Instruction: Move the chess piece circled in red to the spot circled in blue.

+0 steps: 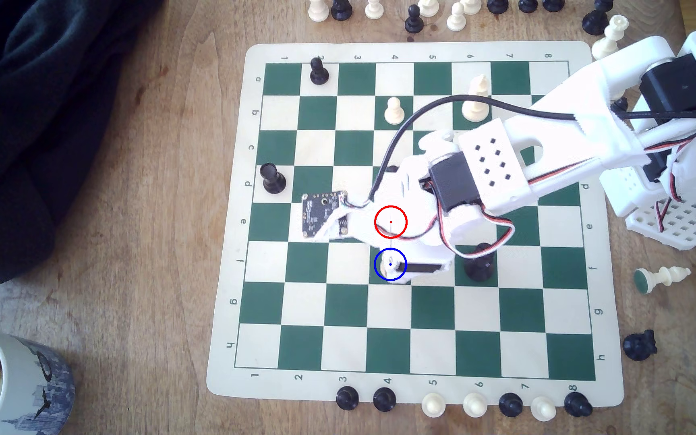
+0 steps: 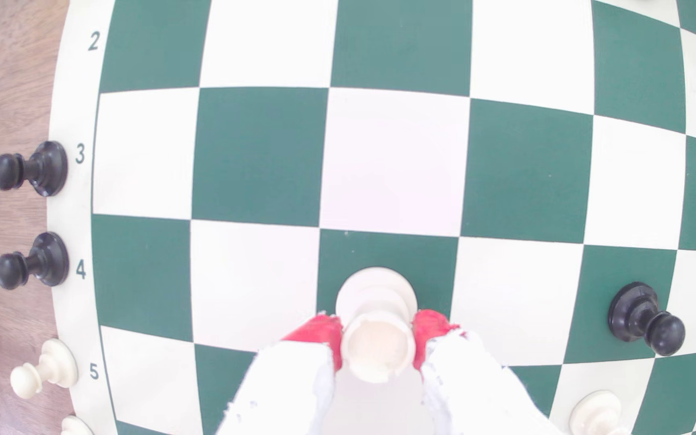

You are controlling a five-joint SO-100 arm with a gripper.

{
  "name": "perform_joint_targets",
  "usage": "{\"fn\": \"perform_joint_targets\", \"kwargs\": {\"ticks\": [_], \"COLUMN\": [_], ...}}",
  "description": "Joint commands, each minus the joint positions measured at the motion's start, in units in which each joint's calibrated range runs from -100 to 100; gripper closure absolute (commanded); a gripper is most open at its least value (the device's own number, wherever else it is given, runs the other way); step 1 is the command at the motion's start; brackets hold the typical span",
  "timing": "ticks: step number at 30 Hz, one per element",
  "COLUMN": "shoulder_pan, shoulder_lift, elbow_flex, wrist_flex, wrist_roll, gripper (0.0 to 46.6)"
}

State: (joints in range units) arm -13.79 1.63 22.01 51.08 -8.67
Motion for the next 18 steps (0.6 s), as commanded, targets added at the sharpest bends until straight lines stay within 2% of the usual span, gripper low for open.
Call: {"fn": "perform_joint_targets", "kwargs": {"ticks": [1,8,10,12,16,18], "shoulder_pan": [0.4,0.1,0.1,0.3,0.5,0.7], "shoulder_lift": [-0.7,0.0,0.3,0.5,-0.3,-0.9], "elbow_flex": [-4.9,-4.8,-4.8,-4.8,-4.8,-4.4], "wrist_flex": [0.4,0.7,0.8,0.7,1.0,1.3], "wrist_roll": [0.2,0.2,0.2,0.6,1.0,0.9], "gripper": [45.4,44.9,42.0,36.2,35.1,32.9]}}
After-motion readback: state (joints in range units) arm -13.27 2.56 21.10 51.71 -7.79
